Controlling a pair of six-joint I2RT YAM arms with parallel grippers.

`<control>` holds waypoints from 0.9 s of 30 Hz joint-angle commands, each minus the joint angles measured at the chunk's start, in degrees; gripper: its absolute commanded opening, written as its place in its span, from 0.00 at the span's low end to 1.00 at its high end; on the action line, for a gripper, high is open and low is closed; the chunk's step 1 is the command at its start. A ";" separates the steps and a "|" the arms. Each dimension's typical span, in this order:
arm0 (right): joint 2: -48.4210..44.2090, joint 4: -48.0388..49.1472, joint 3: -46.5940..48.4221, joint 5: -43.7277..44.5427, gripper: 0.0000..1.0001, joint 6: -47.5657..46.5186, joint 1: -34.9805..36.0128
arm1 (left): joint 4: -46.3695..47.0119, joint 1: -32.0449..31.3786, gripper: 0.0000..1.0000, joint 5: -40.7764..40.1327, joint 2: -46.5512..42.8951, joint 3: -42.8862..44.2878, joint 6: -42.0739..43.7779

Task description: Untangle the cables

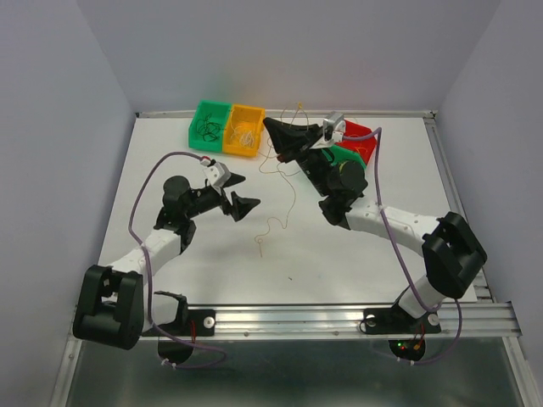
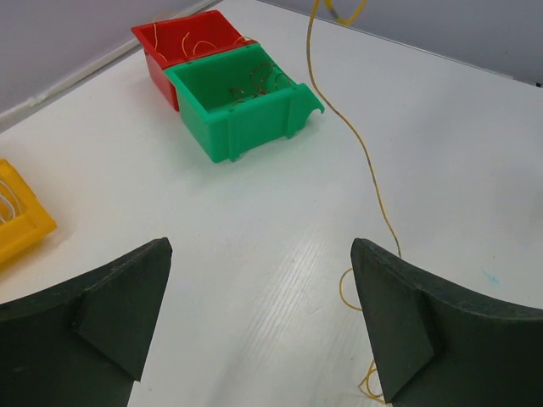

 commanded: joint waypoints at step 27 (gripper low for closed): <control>-1.51 1.38 -3.83 2.67 0.01 4.27 0.36 | 8.67 0.40 0.99 -6.73 -19.93 -4.40 -1.18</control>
